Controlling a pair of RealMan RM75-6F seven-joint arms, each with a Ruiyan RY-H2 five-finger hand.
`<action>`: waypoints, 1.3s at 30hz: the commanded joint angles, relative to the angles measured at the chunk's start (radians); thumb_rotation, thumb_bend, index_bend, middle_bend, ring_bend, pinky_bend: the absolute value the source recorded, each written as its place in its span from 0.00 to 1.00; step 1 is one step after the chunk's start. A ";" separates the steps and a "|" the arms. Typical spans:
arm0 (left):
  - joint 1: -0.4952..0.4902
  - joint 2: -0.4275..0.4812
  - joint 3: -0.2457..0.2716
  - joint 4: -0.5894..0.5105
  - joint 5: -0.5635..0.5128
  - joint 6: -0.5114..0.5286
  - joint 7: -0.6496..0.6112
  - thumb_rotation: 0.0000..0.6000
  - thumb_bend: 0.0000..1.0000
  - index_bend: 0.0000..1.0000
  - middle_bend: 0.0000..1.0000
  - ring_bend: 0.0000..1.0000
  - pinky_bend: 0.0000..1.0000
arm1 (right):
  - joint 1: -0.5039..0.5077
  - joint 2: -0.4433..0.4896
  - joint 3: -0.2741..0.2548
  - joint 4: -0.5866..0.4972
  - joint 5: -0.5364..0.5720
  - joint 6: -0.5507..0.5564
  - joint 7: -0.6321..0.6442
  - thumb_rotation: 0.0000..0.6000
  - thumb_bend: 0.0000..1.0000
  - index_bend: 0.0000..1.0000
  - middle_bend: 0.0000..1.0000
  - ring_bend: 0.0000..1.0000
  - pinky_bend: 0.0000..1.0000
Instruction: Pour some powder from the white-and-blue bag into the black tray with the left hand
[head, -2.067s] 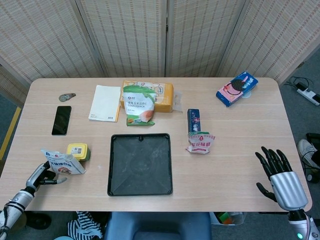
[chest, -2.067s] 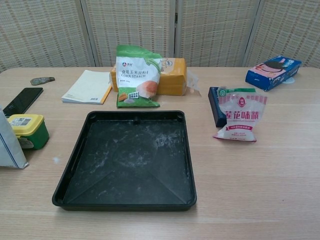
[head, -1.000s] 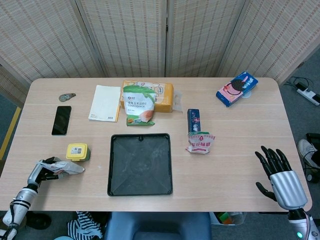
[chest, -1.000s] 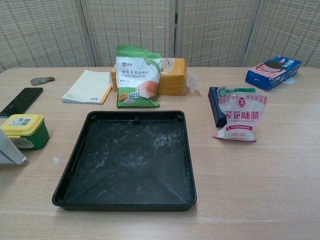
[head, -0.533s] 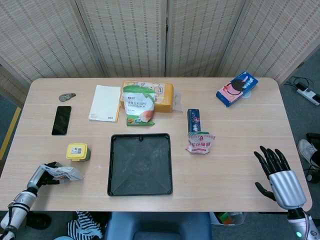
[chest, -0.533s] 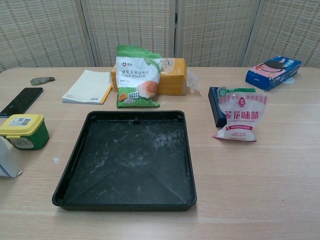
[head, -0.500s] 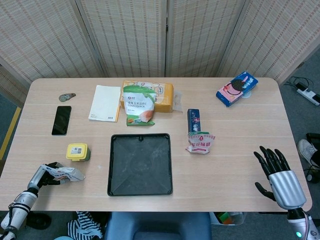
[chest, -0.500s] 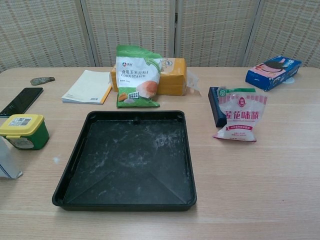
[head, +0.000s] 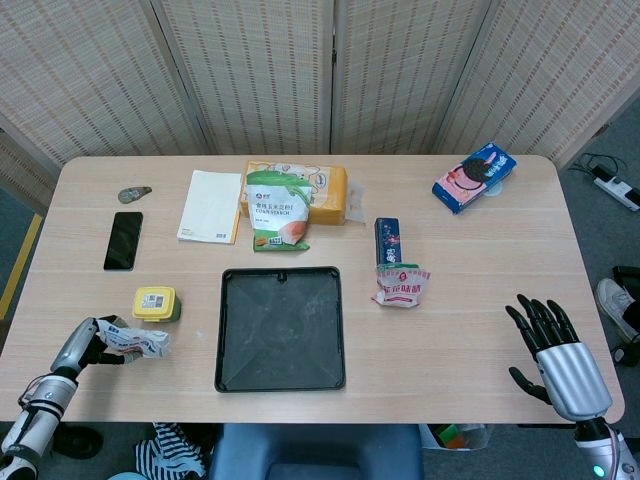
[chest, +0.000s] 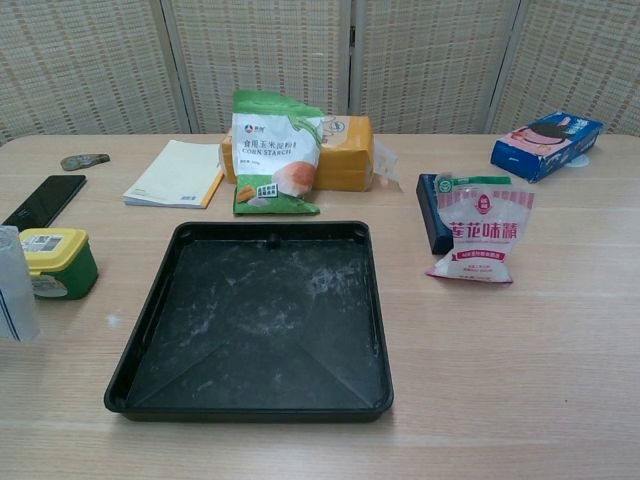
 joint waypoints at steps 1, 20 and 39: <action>-0.035 0.057 -0.043 -0.089 -0.107 0.009 0.146 1.00 0.19 0.90 0.96 1.00 1.00 | 0.002 -0.002 -0.001 -0.001 0.001 -0.005 -0.005 1.00 0.26 0.00 0.00 0.00 0.00; -0.129 0.086 -0.115 -0.478 -0.445 0.277 0.668 1.00 0.19 0.91 0.97 1.00 1.00 | -0.004 0.006 -0.014 0.001 -0.024 0.013 0.009 1.00 0.26 0.00 0.00 0.00 0.00; -0.290 -0.030 -0.140 -0.532 -0.575 0.487 1.046 1.00 0.19 0.91 0.98 1.00 1.00 | -0.003 0.003 -0.020 0.004 -0.035 0.007 0.002 1.00 0.26 0.00 0.00 0.00 0.00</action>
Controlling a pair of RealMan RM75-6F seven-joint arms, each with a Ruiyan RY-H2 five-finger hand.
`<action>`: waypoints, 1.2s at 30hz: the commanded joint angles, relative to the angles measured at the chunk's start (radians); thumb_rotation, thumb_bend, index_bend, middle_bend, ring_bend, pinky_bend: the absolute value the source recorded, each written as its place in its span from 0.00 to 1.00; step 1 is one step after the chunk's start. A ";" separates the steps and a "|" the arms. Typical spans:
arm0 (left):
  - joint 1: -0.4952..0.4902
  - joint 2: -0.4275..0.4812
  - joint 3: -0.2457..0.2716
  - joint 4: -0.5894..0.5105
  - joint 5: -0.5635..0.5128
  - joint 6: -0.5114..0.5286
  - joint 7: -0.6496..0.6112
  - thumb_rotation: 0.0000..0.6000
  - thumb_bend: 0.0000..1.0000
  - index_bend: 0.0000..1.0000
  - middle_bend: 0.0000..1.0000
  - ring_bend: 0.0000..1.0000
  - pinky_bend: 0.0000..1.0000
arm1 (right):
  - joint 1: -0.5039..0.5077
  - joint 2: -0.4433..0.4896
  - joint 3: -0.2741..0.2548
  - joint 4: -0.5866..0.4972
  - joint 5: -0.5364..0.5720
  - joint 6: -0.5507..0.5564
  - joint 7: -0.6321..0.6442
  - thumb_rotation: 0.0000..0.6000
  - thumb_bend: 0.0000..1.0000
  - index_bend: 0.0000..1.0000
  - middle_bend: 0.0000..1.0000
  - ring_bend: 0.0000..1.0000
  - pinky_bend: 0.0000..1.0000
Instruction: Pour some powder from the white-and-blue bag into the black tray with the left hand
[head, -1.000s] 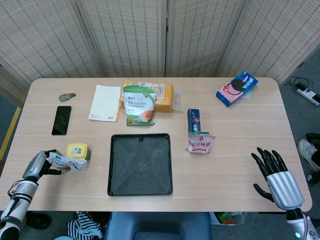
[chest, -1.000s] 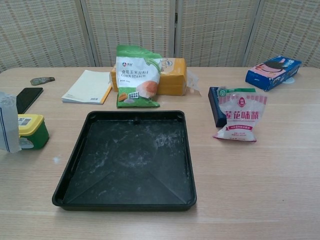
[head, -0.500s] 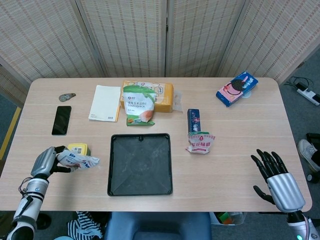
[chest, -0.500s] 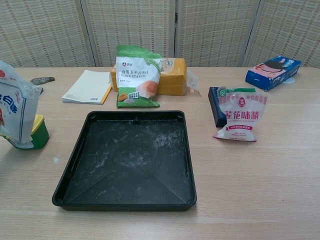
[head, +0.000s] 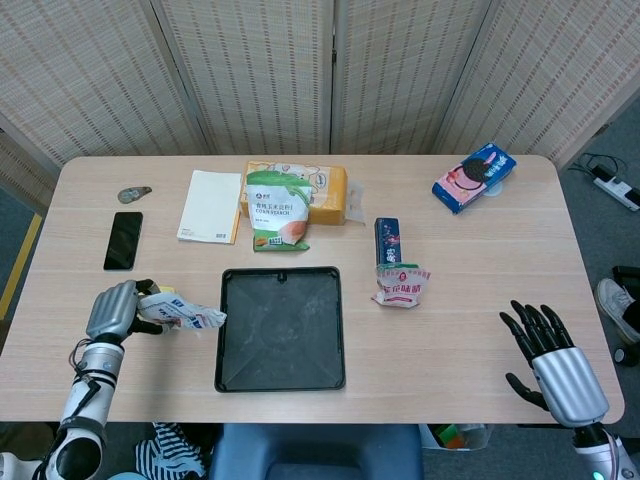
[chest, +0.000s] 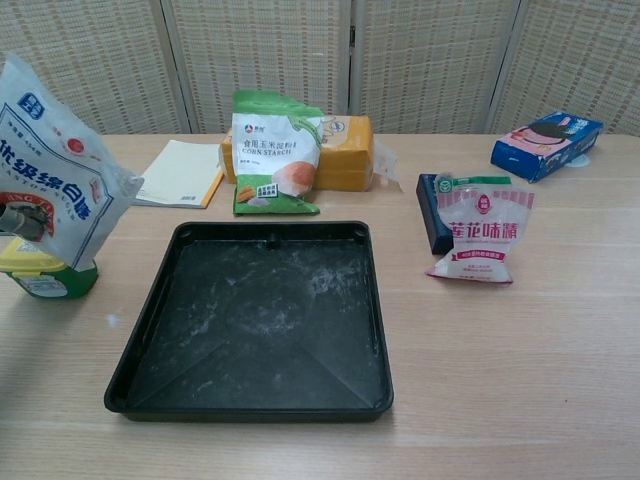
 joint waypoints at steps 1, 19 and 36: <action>-0.039 -0.052 0.005 -0.009 0.004 0.095 0.112 1.00 0.19 0.91 0.99 1.00 1.00 | 0.001 -0.001 0.000 -0.001 0.001 -0.003 -0.003 1.00 0.26 0.00 0.00 0.00 0.00; -0.077 -0.291 0.041 0.095 0.115 0.363 0.402 1.00 0.21 0.91 0.99 1.00 1.00 | 0.005 -0.006 -0.004 -0.003 -0.001 -0.016 -0.020 1.00 0.26 0.00 0.00 0.00 0.00; -0.054 -0.387 0.063 0.145 0.243 0.436 0.535 1.00 0.22 0.91 0.99 1.00 1.00 | 0.002 -0.003 -0.008 -0.001 -0.010 -0.007 -0.013 1.00 0.26 0.00 0.00 0.00 0.00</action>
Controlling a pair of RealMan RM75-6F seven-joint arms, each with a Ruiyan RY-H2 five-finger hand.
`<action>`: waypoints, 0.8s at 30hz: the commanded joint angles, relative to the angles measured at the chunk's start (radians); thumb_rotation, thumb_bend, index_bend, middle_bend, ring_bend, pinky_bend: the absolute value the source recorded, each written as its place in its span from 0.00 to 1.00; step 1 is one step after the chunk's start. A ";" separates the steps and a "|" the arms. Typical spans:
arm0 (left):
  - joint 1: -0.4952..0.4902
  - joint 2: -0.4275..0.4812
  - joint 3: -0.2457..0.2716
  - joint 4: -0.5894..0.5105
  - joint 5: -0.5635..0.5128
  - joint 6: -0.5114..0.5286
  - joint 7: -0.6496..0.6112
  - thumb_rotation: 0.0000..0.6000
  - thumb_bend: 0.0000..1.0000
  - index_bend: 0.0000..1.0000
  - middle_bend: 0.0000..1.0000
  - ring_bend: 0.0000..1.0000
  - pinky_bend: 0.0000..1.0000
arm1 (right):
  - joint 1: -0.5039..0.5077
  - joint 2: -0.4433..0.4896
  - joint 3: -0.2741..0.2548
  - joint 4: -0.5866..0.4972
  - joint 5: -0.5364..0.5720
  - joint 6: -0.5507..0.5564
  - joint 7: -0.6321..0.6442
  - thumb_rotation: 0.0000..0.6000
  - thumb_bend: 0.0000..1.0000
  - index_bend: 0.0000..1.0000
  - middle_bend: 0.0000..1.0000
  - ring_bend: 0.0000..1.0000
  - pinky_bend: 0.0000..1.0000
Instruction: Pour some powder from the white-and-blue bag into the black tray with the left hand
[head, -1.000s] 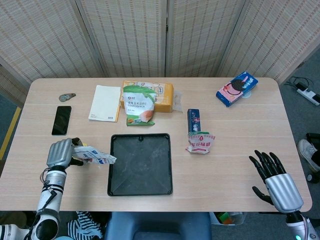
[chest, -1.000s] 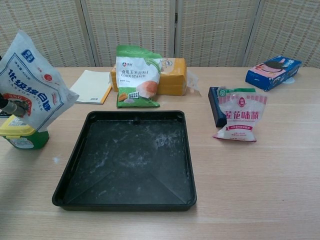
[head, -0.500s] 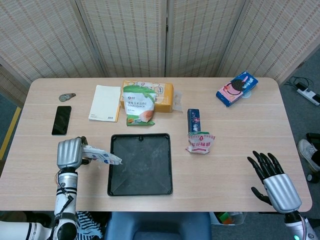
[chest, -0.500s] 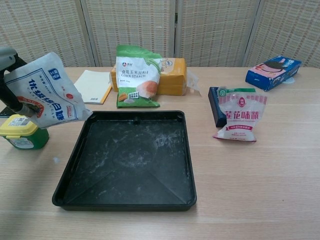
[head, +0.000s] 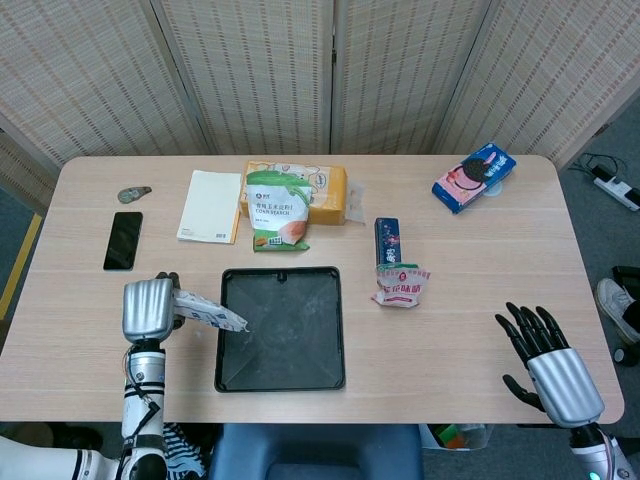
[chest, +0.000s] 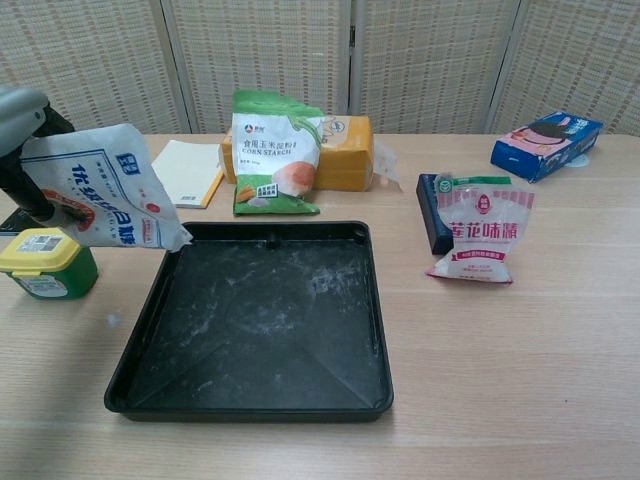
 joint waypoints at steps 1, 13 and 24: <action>0.006 -0.013 -0.003 -0.002 0.012 0.004 0.017 1.00 0.22 0.91 0.99 1.00 1.00 | 0.000 0.000 -0.001 0.000 -0.002 0.001 0.000 1.00 0.26 0.00 0.00 0.00 0.00; 0.021 -0.086 0.044 0.088 0.157 0.040 0.100 1.00 0.22 0.91 0.99 1.00 1.00 | -0.004 0.004 -0.003 0.003 -0.009 0.012 0.009 1.00 0.26 0.00 0.00 0.00 0.00; 0.049 -0.113 0.067 0.165 0.264 0.039 0.143 1.00 0.23 0.91 0.99 1.00 1.00 | -0.005 0.004 -0.003 0.004 -0.010 0.013 0.009 1.00 0.26 0.00 0.00 0.00 0.00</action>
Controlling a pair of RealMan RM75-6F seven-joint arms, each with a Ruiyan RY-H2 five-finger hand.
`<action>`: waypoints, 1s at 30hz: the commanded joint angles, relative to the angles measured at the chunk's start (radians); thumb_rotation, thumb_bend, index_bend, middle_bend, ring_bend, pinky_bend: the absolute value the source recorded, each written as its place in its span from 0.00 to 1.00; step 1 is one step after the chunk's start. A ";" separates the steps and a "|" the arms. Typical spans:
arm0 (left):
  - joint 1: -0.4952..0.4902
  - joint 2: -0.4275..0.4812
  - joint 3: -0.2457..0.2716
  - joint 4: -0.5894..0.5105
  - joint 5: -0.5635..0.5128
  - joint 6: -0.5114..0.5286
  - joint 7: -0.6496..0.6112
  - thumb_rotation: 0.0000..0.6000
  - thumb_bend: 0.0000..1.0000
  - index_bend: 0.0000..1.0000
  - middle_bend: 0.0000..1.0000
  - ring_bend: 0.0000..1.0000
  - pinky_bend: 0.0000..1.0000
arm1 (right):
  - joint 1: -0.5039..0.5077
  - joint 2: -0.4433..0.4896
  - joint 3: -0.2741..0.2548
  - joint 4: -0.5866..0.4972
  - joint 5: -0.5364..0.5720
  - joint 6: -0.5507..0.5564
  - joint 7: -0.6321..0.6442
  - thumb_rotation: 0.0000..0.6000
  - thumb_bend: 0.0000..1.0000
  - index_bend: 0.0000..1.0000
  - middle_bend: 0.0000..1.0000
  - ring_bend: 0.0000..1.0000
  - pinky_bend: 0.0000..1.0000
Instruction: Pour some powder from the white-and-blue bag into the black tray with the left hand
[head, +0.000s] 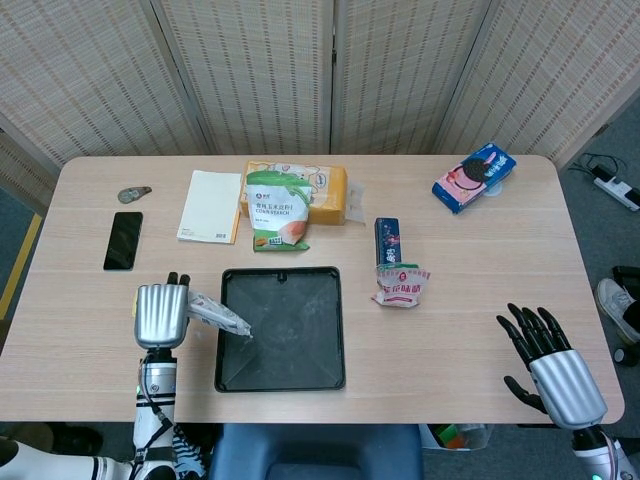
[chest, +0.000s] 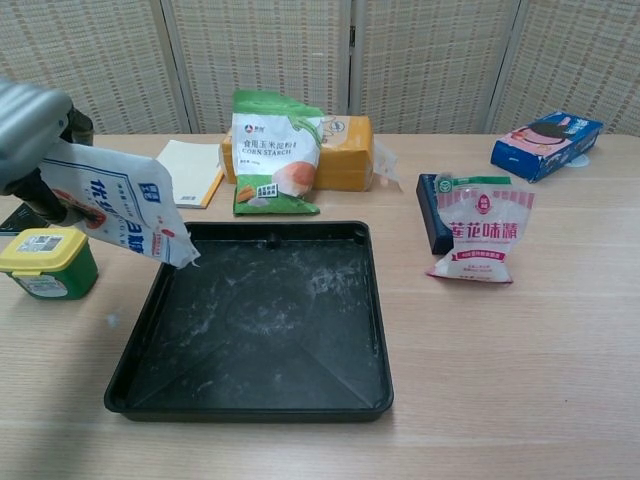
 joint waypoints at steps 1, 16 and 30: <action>0.011 -0.009 0.006 0.023 0.030 -0.004 0.010 1.00 0.23 0.91 0.99 1.00 1.00 | 0.000 0.000 0.000 0.000 0.000 0.000 0.000 1.00 0.26 0.00 0.00 0.00 0.00; 0.054 -0.038 0.038 0.114 0.176 -0.014 0.058 1.00 0.23 0.91 0.99 1.00 1.00 | -0.001 0.000 0.000 0.001 0.001 0.000 0.000 1.00 0.26 0.00 0.00 0.00 0.00; 0.092 -0.047 0.019 0.167 0.255 -0.042 0.084 1.00 0.23 0.91 0.99 1.00 1.00 | -0.001 -0.001 0.001 0.000 0.003 -0.001 -0.001 1.00 0.26 0.00 0.00 0.00 0.00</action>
